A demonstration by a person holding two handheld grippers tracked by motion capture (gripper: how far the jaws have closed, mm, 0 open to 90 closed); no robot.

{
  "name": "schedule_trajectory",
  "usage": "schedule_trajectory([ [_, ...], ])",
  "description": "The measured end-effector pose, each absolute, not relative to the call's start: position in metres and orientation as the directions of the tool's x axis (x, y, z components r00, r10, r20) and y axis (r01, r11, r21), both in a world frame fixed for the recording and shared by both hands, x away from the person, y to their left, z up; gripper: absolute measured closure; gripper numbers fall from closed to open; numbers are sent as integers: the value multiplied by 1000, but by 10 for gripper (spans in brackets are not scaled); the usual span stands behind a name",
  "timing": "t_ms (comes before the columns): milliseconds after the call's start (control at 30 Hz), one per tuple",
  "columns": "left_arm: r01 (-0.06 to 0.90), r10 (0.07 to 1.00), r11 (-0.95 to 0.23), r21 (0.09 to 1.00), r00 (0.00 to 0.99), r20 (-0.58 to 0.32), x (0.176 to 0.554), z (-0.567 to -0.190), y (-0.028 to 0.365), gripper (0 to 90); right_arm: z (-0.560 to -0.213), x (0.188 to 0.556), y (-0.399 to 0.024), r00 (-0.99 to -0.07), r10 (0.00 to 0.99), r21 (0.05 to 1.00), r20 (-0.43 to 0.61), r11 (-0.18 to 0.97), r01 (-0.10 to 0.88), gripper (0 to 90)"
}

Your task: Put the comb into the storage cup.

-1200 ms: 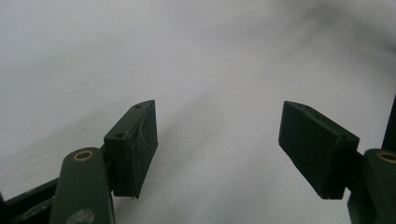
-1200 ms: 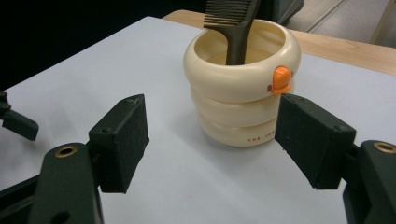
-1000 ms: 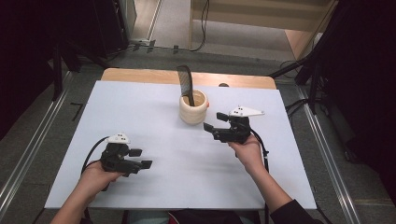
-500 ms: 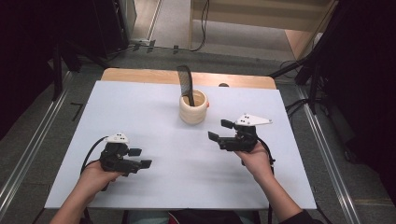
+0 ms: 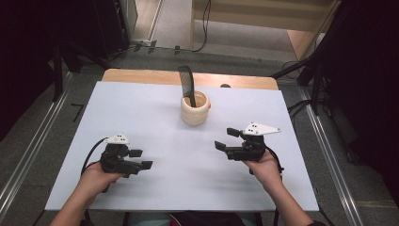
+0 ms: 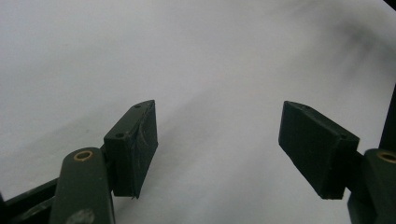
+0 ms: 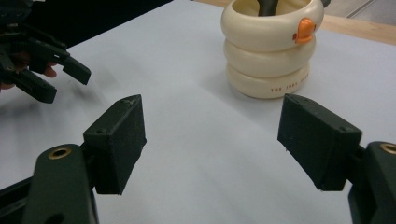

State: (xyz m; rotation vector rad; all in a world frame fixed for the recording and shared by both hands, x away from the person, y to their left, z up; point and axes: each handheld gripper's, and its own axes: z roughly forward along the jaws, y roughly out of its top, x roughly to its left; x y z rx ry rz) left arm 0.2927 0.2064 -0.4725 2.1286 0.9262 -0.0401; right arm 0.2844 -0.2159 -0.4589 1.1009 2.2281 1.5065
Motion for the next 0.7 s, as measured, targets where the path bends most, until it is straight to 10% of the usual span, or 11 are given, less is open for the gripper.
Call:
schedule_trajectory([
  [700, 626, 600, -410, 663, 733, -321, 293, -472, 207, 291, -466, 260, -243, -674, 706, 867, 218, 177, 466, 214],
])
